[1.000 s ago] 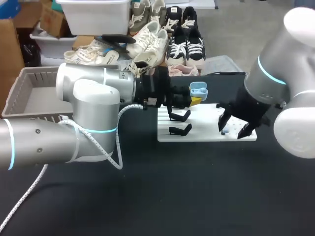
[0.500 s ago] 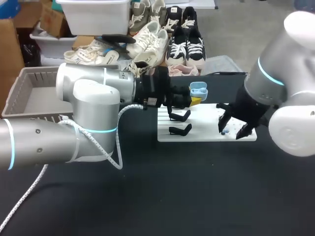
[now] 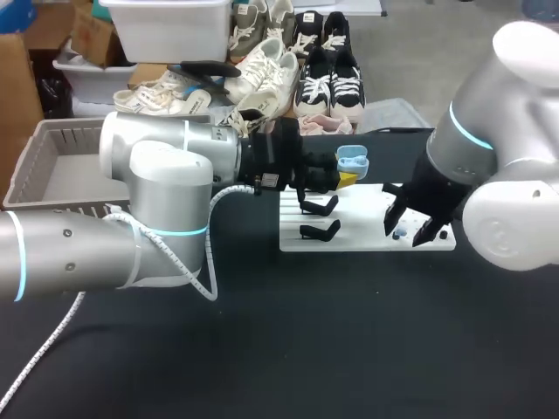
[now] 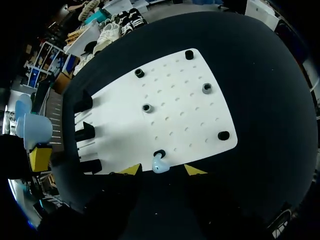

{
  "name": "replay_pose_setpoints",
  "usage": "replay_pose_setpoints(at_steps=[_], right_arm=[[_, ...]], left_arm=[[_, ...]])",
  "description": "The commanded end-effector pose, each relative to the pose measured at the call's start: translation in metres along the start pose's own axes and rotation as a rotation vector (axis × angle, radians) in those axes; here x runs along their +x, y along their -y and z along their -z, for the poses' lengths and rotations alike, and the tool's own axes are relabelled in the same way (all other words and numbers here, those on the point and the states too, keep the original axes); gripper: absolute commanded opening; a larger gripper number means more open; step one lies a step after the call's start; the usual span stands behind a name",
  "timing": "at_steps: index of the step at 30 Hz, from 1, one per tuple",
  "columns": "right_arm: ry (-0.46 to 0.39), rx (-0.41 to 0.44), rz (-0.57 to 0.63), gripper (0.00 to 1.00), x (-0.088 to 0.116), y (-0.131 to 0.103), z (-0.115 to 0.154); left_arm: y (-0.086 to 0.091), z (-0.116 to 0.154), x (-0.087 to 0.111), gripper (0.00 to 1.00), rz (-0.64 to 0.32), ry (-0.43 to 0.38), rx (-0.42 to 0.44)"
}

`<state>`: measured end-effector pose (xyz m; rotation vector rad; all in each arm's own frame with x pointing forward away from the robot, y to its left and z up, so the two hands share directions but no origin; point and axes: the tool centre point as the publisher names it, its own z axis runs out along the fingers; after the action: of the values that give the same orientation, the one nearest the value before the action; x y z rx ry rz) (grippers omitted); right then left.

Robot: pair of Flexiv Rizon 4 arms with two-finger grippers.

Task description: Pick up each earbud case from the left stands, insert the matching earbuds, close the lid, and place the case in the box.

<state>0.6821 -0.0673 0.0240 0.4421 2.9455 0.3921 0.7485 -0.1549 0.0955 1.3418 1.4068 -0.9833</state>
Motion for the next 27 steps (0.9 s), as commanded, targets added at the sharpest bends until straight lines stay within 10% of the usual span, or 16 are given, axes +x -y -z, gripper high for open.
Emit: replay_pose_setpoints(at_steps=[1,27], right_arm=[[-0.003,0.004,0.001,0.47,-0.0049,-0.0018,0.0003],[-0.017,0.007,-0.005,0.4,-0.0029,-0.0024,-0.0027]], left_arm=[[0.0016,0.0005,0.0004,0.0,-0.001,0.002,-0.005],[0.0016,0.0005,0.0004,0.0,-0.001,0.002,-0.005]])
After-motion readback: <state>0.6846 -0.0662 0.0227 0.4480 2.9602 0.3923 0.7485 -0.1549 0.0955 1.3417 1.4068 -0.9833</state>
